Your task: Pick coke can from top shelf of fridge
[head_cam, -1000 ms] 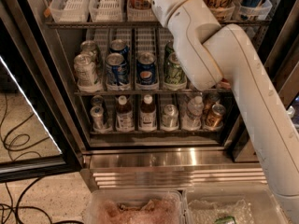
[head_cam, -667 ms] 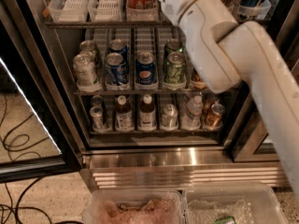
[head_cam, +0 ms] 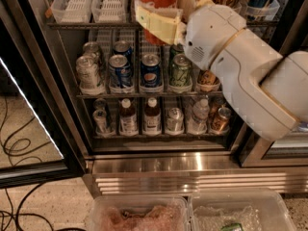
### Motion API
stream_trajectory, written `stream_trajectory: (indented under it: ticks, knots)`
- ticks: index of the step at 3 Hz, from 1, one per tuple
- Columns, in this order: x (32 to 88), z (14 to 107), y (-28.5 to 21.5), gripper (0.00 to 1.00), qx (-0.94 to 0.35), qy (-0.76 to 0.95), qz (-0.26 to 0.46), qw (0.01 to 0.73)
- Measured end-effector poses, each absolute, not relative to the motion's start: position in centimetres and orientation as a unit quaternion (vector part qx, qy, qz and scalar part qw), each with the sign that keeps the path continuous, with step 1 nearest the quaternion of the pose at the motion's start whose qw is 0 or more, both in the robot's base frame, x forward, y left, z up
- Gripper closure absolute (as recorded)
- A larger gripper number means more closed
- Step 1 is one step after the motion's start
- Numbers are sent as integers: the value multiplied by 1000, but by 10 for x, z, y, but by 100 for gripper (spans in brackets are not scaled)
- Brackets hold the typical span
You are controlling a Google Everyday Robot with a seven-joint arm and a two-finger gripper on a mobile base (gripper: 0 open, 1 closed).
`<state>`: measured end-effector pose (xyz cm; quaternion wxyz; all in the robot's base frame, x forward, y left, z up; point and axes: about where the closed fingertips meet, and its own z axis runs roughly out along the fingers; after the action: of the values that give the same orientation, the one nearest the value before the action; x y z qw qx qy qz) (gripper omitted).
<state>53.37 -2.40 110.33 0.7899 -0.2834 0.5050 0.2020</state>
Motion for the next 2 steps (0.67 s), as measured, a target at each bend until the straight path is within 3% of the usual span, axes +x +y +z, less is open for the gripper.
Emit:
stream_trajectory:
  ticks: [1,2]
  knots:
    - [501,1078,14,100,-349,524,227,743]
    - [463,1042,6,100,-430,559,185,684]
